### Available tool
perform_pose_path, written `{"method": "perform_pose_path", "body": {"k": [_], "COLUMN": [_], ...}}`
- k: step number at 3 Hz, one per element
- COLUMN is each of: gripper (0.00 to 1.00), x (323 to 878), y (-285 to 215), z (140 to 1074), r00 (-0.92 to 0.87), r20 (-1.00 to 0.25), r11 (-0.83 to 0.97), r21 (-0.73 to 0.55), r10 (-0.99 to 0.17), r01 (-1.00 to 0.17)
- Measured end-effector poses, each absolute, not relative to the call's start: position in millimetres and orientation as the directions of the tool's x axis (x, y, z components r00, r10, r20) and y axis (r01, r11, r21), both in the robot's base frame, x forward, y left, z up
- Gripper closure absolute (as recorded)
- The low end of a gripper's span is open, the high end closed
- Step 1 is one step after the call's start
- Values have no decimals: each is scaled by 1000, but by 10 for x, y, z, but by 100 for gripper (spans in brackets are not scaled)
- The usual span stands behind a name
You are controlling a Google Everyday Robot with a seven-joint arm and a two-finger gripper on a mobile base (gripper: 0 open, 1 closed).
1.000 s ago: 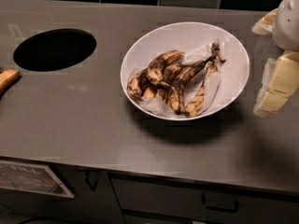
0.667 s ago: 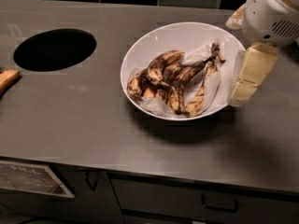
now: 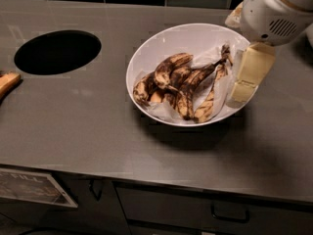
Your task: Pick banana from white bowl
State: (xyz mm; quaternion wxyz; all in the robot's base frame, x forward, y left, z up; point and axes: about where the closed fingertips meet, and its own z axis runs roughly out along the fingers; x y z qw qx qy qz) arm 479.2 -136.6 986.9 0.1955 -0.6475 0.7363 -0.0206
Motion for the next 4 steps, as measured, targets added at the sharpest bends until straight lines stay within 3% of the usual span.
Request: {"method": "perform_pose_path", "body": {"k": [4], "gripper": [0], "x": [5007], "y": [-765], "z": [9939], "r00": [-65], "r20": [-365], "r11": [193], "r21": [-328], "r10": [-929], "r01": [-925]}}
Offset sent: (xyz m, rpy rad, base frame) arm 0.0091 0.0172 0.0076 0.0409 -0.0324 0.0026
